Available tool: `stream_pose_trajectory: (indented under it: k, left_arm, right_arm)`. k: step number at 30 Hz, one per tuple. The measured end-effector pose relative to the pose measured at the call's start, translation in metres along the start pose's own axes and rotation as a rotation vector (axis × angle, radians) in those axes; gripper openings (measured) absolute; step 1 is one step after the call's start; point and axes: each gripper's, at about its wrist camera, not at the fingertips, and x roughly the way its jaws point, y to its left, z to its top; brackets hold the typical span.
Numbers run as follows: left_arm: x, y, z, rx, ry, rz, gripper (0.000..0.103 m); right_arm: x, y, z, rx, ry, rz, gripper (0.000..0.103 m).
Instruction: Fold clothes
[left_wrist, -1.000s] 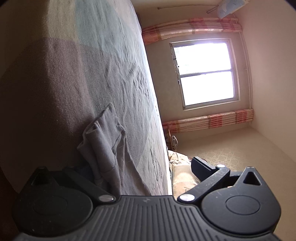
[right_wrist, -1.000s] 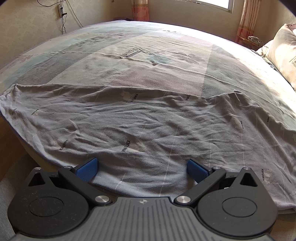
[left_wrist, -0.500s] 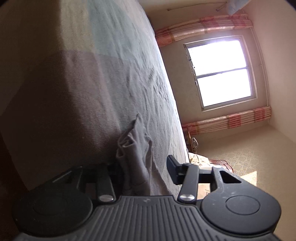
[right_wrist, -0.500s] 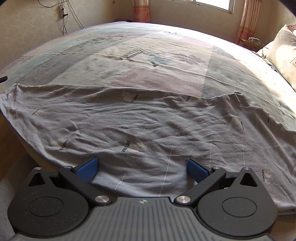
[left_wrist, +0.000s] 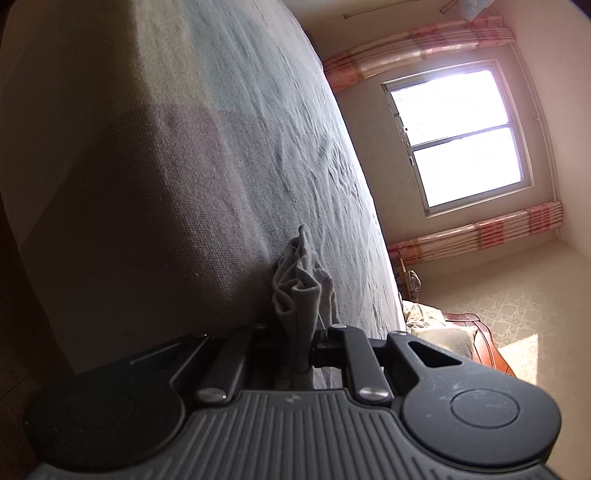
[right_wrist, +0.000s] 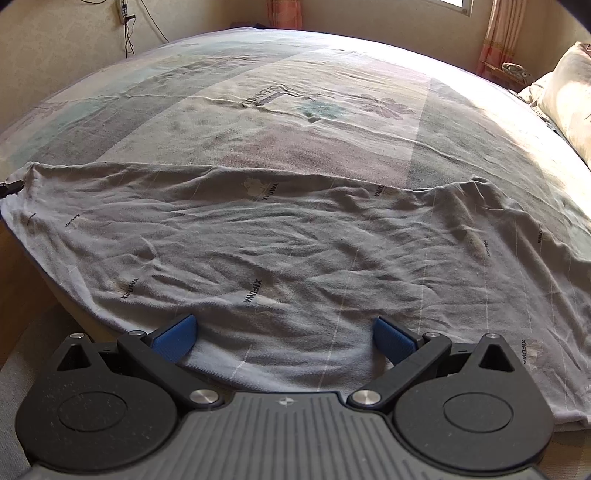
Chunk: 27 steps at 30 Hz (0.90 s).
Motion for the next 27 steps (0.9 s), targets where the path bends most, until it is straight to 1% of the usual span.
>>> stream_pose_trajectory:
  k: [1, 3, 5, 9, 11, 12, 13, 15, 17, 19, 21, 23, 25, 27]
  left_arm:
    - [0.000, -0.001, 0.000, 0.008, 0.002, 0.001, 0.015]
    - [0.000, -0.001, 0.001, 0.014, 0.004, 0.003, 0.015]
    - [0.001, -0.003, 0.002, 0.030, 0.005, 0.011, 0.015]
    - [0.001, -0.006, 0.004, 0.042, 0.011, 0.021, 0.015]
    - [0.001, -0.006, 0.005, 0.041, 0.016, 0.028, 0.015]
    - [0.001, -0.008, 0.005, 0.046, 0.018, 0.033, 0.015]
    - [0.001, -0.009, 0.006, 0.052, 0.019, 0.039, 0.015]
    - [0.001, -0.011, 0.004, 0.062, 0.018, 0.050, 0.015]
    - [0.001, -0.011, 0.004, 0.065, 0.016, 0.053, 0.015]
    - [0.000, -0.009, 0.003, 0.061, 0.013, 0.049, 0.015]
    - [-0.001, -0.007, 0.002, 0.058, 0.011, 0.046, 0.015]
    - [-0.002, -0.006, 0.002, 0.059, 0.012, 0.044, 0.015]
    - [-0.003, -0.005, 0.001, 0.057, 0.012, 0.043, 0.015]
    - [-0.004, -0.004, 0.001, 0.056, 0.011, 0.042, 0.015]
  right_arm:
    - [-0.001, 0.001, 0.007, 0.034, 0.003, 0.045, 0.103]
    - [-0.003, 0.003, 0.024, 0.113, -0.006, 0.164, 0.103]
    - [-0.001, 0.015, 0.041, 0.176, -0.013, 0.312, 0.103]
    - [0.024, 0.064, 0.075, 0.231, 0.057, 0.615, 0.103]
    - [0.039, 0.095, 0.087, 0.251, 0.100, 0.732, 0.103]
    - [0.047, 0.110, 0.092, 0.254, 0.115, 0.764, 0.103]
    - [0.054, 0.125, 0.096, 0.254, 0.127, 0.787, 0.103]
    - [0.065, 0.149, 0.100, 0.261, 0.137, 0.786, 0.103]
    - [0.076, 0.166, 0.097, 0.279, 0.181, 0.800, 0.103]
    - [0.085, 0.179, 0.091, 0.283, 0.244, 0.794, 0.103]
    - [0.083, 0.185, 0.084, 0.264, 0.233, 0.792, 0.103]
    - [0.077, 0.191, 0.080, 0.237, 0.240, 0.784, 0.103]
    - [0.076, 0.198, 0.082, 0.206, 0.280, 0.785, 0.103]
    - [0.073, 0.201, 0.085, 0.201, 0.232, 0.782, 0.103]
